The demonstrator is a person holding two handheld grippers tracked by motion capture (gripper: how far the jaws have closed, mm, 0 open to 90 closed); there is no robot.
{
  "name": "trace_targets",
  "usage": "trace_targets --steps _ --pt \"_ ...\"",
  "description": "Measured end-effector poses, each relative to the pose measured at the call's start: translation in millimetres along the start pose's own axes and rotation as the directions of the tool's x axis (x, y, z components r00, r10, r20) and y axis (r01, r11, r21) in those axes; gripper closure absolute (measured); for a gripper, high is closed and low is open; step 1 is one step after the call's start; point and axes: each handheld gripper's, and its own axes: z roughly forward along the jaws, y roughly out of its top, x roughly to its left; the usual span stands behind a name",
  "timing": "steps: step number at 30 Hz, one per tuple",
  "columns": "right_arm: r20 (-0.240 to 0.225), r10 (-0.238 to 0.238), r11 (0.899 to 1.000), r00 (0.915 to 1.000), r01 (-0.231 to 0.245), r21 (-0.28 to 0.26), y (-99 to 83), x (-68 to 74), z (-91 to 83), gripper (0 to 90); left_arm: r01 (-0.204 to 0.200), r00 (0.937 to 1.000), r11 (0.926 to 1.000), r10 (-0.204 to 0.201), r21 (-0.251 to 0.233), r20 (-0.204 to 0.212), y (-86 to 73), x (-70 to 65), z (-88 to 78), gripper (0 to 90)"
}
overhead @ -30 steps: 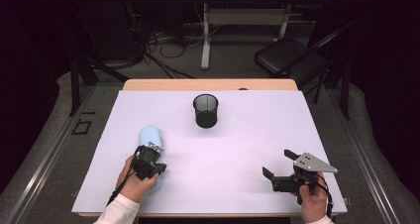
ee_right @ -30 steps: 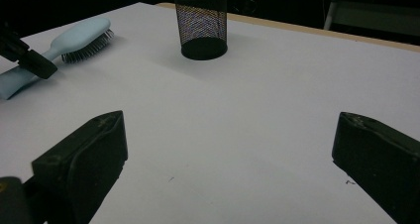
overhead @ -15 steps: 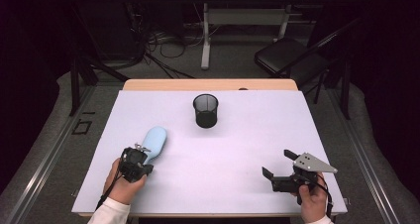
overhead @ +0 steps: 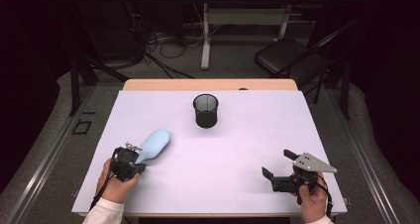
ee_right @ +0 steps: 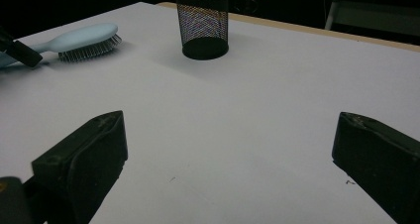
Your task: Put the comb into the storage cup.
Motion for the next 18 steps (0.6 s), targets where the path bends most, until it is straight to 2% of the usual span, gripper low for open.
trace_targets --steps 11,18 --pt "0.0 0.003 1.0 1.0 -0.003 0.004 -0.1 0.2 0.3 0.4 0.005 0.9999 1.0 -0.005 -0.005 0.013 -1.2 0.5 -0.9 90.0" --pt "0.0 0.0 1.0 1.0 0.0 0.004 -0.1 -0.3 0.4 0.4 0.013 0.999 0.9995 -0.012 -0.027 0.043 -1.8 -1.0 -5.1 88.0"
